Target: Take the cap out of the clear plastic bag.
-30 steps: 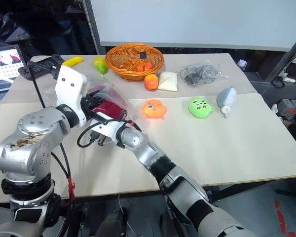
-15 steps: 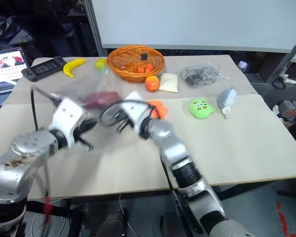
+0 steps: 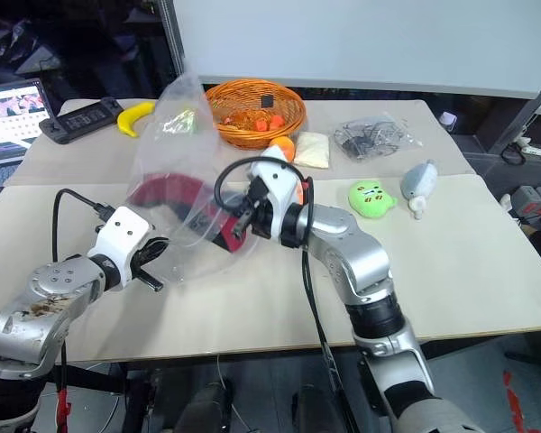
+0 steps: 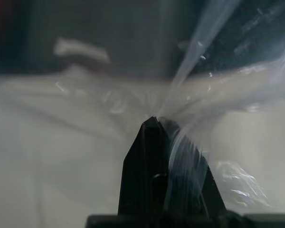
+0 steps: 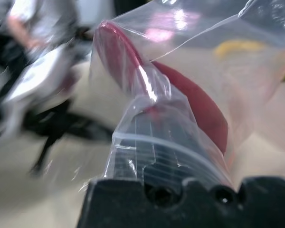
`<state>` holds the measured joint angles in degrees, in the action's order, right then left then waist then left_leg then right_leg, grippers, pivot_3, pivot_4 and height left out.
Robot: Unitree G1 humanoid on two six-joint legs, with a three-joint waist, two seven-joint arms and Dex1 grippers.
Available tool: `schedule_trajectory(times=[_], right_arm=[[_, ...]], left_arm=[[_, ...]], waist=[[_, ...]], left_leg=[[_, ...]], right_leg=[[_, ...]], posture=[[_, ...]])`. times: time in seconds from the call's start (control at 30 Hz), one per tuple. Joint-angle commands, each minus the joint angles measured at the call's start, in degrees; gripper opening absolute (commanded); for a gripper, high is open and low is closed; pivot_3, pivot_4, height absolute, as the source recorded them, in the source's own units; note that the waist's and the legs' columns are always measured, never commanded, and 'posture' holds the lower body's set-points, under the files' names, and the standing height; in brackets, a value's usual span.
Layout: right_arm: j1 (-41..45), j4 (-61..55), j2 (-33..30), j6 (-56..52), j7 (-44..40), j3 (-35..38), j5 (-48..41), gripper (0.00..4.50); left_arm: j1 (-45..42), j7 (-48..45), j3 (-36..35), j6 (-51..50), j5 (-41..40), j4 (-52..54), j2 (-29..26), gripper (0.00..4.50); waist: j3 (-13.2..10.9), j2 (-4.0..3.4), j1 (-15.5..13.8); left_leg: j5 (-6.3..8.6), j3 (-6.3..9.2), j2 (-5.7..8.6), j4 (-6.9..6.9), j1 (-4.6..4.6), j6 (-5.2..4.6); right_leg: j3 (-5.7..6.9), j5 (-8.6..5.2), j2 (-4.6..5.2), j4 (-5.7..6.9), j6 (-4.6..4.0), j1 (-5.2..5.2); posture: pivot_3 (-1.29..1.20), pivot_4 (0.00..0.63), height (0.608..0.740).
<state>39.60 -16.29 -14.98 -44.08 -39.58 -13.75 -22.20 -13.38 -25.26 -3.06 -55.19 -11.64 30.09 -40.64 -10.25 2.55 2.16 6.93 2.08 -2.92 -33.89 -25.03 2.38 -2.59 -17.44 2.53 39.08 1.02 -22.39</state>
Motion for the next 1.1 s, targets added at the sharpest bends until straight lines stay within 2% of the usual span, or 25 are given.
schedule_trajectory(times=[0.03,0.1,0.27,0.47,0.57,0.67,0.83,1.0,1.1], right_arm=[[-1.5,1.1,-3.3,4.3,1.2,-9.1,8.9,0.02],[-1.7,3.4,-4.5,6.8,2.7,-11.9,13.3,0.02],[-0.6,15.1,0.6,10.7,13.2,-7.7,19.0,0.02],[1.4,22.0,2.3,16.9,16.0,-5.5,22.4,0.02],[0.7,20.3,1.7,21.3,13.7,-6.2,23.0,0.02],[-1.9,13.0,0.0,25.8,7.3,-8.2,21.1,0.02],[-2.2,2.8,-3.1,24.2,1.6,-5.8,17.3,0.02],[-0.7,-1.2,-8.5,29.5,-0.6,-6.0,21.7,0.02],[-1.9,-4.8,-14.3,34.6,-5.1,-7.7,24.7,0.02]], left_arm=[[-2.1,0.7,-0.9,0.1,0.0,1.0,0.6,0.0],[-2.6,0.4,-1.0,-0.1,-0.4,1.7,0.9,0.0],[-5.2,-0.1,-0.9,-3.6,-2.8,5.7,2.0,0.0],[-10.1,2.8,2.9,-7.4,-3.8,7.5,7.5,0.0],[-16.9,5.2,1.3,-11.0,-5.0,7.0,11.9,0.0],[-21.6,6.5,0.5,-12.3,-4.4,4.6,12.9,0.0],[-22.6,6.8,0.9,-11.7,-4.0,2.3,12.6,0.0],[-21.8,6.6,1.4,-11.0,-4.3,1.7,12.9,0.0],[-21.6,6.5,1.3,-10.6,-4.5,1.1,13.0,0.0]], waist=[[0.0,0.0,0.1],[0.0,0.0,0.1],[0.2,0.08,0.2],[0.2,0.05,0.2],[0.2,0.05,0.2],[0.2,0.05,0.3],[0.2,0.03,0.3],[0.2,0.03,0.0],[0.1,0.03,-0.1]], left_leg=[[0.0,0.0,0.0,0.0,0.01,0.0],[0.0,0.0,0.01,-0.01,0.11,0.0],[0.0,-0.01,-0.01,0.0,0.52,0.01],[-0.01,-0.04,-0.01,0.02,0.71,0.01],[-0.01,-0.03,-0.01,-0.01,0.49,0.0],[-0.01,-0.02,0.02,-0.04,0.33,0.0],[0.04,-0.05,0.04,0.04,0.27,0.01],[0.03,-0.04,0.06,0.0,0.25,0.02],[0.03,-0.04,0.06,0.01,0.22,0.02]], right_leg=[[-0.01,0.0,0.0,0.0,0.0,0.0],[-0.01,0.0,0.0,0.0,0.01,0.08],[-0.05,-0.01,-0.02,0.0,0.02,0.41],[-0.11,-0.01,-0.05,0.0,0.02,0.58],[-0.11,-0.01,-0.06,0.0,0.03,0.42],[-0.11,0.01,-0.06,0.0,0.07,0.3],[-0.16,-0.01,-0.05,-0.04,0.1,0.22],[-0.14,-0.01,-0.03,-0.05,0.1,0.21],[-0.14,-0.01,-0.03,-0.08,0.11,0.2]], posture=[[0.0,0.15,0.74],[0.0,0.15,0.74],[0.0,0.15,0.74],[0.0,0.15,0.74],[0.0,0.15,0.74],[0.0,0.15,0.74],[0.0,0.15,0.74],[0.0,0.15,0.74],[0.0,0.15,0.74]])
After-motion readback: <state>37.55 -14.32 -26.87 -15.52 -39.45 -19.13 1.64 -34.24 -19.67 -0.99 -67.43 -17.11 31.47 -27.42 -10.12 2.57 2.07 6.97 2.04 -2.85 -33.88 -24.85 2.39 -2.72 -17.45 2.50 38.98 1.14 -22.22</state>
